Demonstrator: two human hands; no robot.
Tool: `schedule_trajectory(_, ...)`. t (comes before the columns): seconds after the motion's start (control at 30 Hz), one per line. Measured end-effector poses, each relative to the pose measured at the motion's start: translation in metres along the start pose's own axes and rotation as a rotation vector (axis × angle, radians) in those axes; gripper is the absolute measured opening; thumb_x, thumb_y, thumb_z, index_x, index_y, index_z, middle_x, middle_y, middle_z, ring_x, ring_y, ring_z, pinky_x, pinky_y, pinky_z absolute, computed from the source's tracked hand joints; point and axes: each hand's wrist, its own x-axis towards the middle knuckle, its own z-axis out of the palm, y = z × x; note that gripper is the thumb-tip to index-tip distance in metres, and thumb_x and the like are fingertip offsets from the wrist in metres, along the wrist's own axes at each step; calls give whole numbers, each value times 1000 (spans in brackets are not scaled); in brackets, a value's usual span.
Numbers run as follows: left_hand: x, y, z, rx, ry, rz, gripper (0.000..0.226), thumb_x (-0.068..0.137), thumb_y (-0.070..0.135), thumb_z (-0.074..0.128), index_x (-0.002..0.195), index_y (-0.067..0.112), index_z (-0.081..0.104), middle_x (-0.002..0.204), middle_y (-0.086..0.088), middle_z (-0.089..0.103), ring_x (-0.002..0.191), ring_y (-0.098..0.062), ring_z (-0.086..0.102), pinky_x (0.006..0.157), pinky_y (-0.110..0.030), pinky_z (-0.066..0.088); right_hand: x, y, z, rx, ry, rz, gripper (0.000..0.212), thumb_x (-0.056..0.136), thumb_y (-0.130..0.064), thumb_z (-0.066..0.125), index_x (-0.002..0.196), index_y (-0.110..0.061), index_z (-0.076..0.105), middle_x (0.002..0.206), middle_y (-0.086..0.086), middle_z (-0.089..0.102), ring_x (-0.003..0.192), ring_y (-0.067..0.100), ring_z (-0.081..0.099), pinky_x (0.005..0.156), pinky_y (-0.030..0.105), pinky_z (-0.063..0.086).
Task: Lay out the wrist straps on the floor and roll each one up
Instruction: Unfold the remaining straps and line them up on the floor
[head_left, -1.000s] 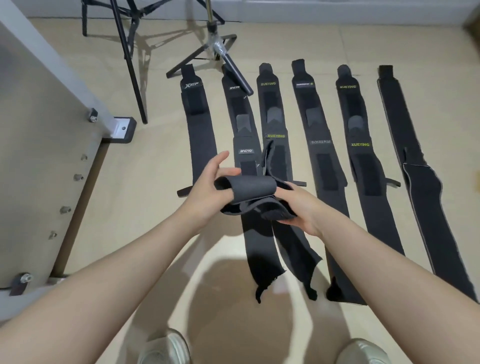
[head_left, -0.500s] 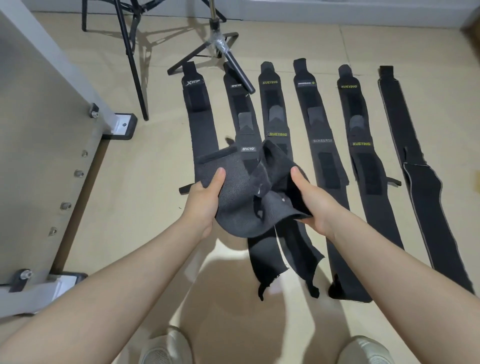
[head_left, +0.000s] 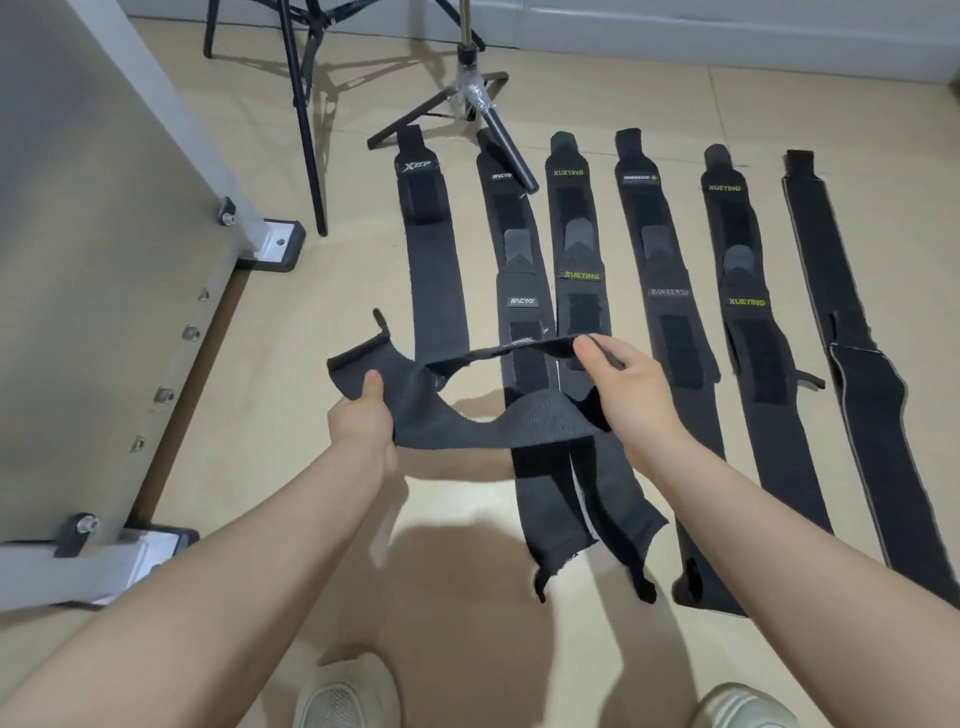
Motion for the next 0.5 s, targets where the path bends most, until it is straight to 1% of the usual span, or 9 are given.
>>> schedule_trajectory(0.07,-4,5,4,-1,-74,63,36,95,36,52,119,9,57,110,-3,66,103,-24,63,96,-39,49,1,5,5,-252,-93,-40,39,88,-45,59,122,-27,59,124,-8,56,114,9,50,91,22,35)
schedule_trajectory(0.1,-7,8,6,14,-143,110,37,95,38,53,118,11,59,111,-2,67,104,-22,63,96,-38,49,0,8,6,-321,-209,-30,39,86,-46,61,120,-28,58,121,-7,55,111,9,50,91,22,36)
schedule_trajectory(0.17,-18,18,10,19,-326,147,32,94,39,52,113,15,63,108,1,70,101,-18,65,93,-35,50,-3,13,7,-243,-526,95,36,80,-47,67,103,-22,55,101,-3,56,96,12,51,90,22,36)
schedule_trajectory(0.2,-22,23,10,18,-419,151,28,94,37,52,108,16,64,104,2,71,97,-15,67,90,-33,50,-5,17,8,-112,-671,152,41,76,-49,69,95,-17,52,91,4,54,93,13,50,93,25,35)
schedule_trajectory(0.23,-25,29,8,20,-494,158,23,94,34,52,103,17,65,99,3,72,92,-14,68,88,-32,51,-6,19,10,1,-746,185,48,71,-54,69,93,-14,51,90,11,56,98,15,53,99,29,35)
schedule_trajectory(0.3,-25,39,0,40,-577,184,17,93,29,52,95,17,65,91,3,72,85,-14,68,87,-32,51,-3,15,14,288,-779,210,70,61,-67,72,99,-13,50,99,8,66,110,13,59,102,33,37)
schedule_trajectory(0.37,-20,49,-11,57,-598,208,15,93,27,53,93,17,65,86,3,73,81,-14,68,82,-30,53,1,6,18,526,-728,264,77,56,-73,71,106,-18,49,98,2,70,100,15,65,94,34,43)
schedule_trajectory(0.43,-14,55,-21,90,-615,225,14,93,25,53,92,16,64,79,5,73,74,-10,69,71,-25,55,-2,-4,26,426,-718,219,61,82,-64,48,125,-22,47,95,-1,72,93,16,66,97,36,43)
schedule_trajectory(0.5,-12,55,-26,112,-628,223,14,94,24,53,90,16,64,75,7,73,70,-9,69,65,-22,55,-10,-13,40,159,-726,153,46,97,-49,34,120,-20,60,97,-6,72,98,16,64,104,37,41)
